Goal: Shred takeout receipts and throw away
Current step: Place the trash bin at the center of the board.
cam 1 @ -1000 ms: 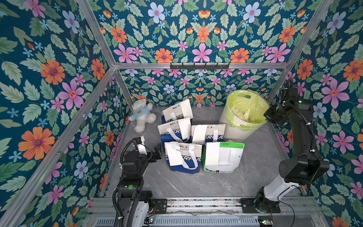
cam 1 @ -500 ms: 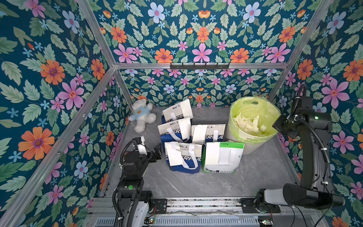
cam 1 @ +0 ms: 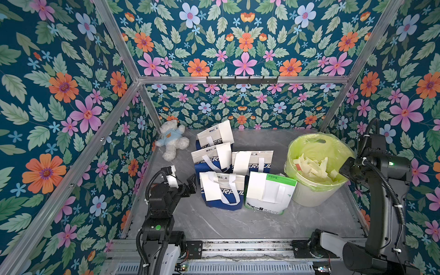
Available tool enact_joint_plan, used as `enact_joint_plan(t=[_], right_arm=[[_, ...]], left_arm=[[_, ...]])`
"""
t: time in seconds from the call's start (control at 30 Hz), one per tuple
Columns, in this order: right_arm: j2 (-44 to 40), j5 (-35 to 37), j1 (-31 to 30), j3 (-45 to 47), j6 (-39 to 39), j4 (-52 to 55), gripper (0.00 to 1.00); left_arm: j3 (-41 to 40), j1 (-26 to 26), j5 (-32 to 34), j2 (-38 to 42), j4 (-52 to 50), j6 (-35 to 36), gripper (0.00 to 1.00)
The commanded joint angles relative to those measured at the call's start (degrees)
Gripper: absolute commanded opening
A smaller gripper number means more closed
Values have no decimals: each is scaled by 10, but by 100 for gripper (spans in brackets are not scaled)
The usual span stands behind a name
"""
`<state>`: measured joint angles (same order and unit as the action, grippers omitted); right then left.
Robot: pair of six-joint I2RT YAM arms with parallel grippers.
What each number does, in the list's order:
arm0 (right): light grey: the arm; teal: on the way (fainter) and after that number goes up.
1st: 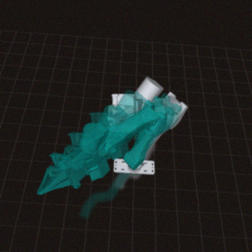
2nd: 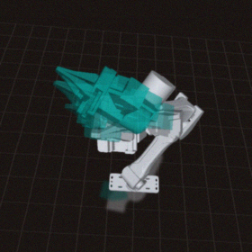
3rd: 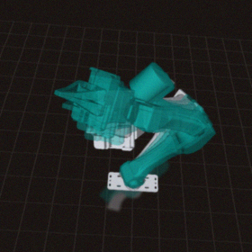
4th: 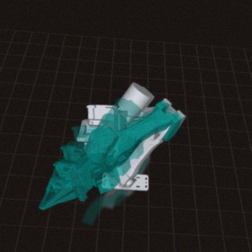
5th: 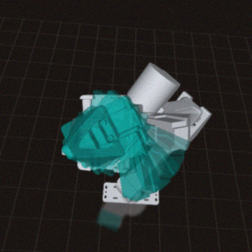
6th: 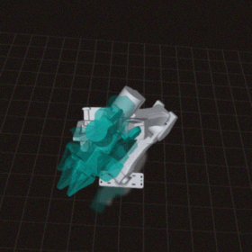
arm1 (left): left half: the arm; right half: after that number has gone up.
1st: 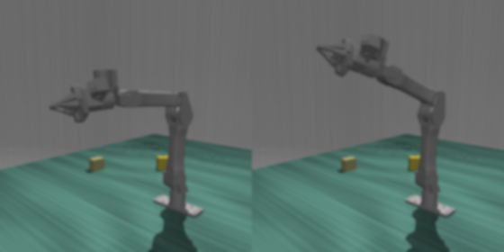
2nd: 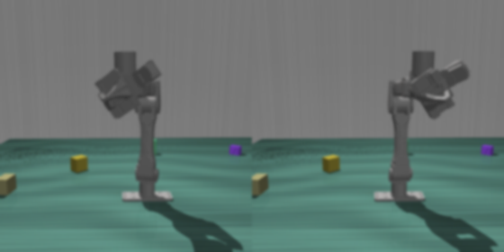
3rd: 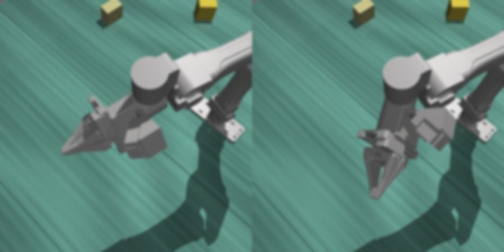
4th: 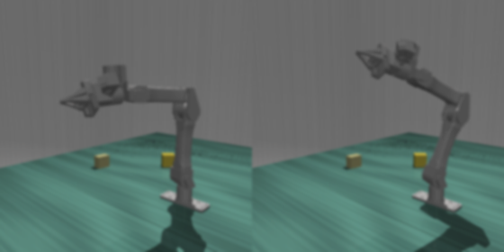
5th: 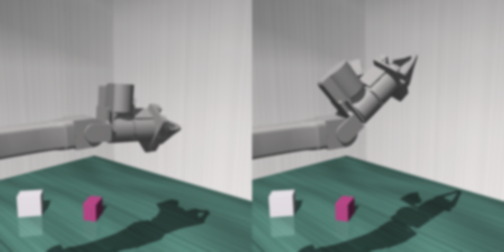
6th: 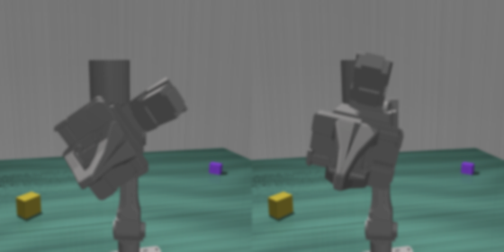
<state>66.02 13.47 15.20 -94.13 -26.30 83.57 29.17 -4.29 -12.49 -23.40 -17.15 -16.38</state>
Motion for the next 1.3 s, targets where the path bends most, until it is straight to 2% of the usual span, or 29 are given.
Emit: enact_joint_plan(t=[0.0,0.27,0.3,0.37,0.43,0.5,0.57,0.83,0.93,1.13,1.2,1.27], right_arm=[[-11,19,6,5,-12,-20,0],[-37,5,12,17,-17,4,2],[-40,-9,12,19,-17,6,13],[-44,-38,12,21,-16,12,44],[-47,-63,12,22,-16,20,69],[-47,-79,12,17,-14,29,82],[-51,-87,12,10,-10,36,91],[-100,-111,12,-26,21,57,92],[-134,-146,11,-40,17,27,91],[-166,-265,2,-104,9,-57,87],[-159,-323,2,-118,1,-79,83],[-155,-419,2,-114,-13,-117,79]], left_arm=[[0,-1,-5,1,11,-2,99],[0,-2,-18,2,15,-3,99],[-1,-2,-23,3,17,0,99],[-6,-2,-31,11,25,3,99],[-13,-2,-28,22,32,4,99],[-21,-2,-20,36,40,3,99],[-32,-2,-22,50,50,-1,99],[-41,-2,-134,50,79,9,99],[-40,-2,-190,39,84,18,98],[-25,-2,-297,-7,76,31,91],[-17,-2,-301,-33,66,39,84],[-6,-2,-296,-62,56,45,78]])
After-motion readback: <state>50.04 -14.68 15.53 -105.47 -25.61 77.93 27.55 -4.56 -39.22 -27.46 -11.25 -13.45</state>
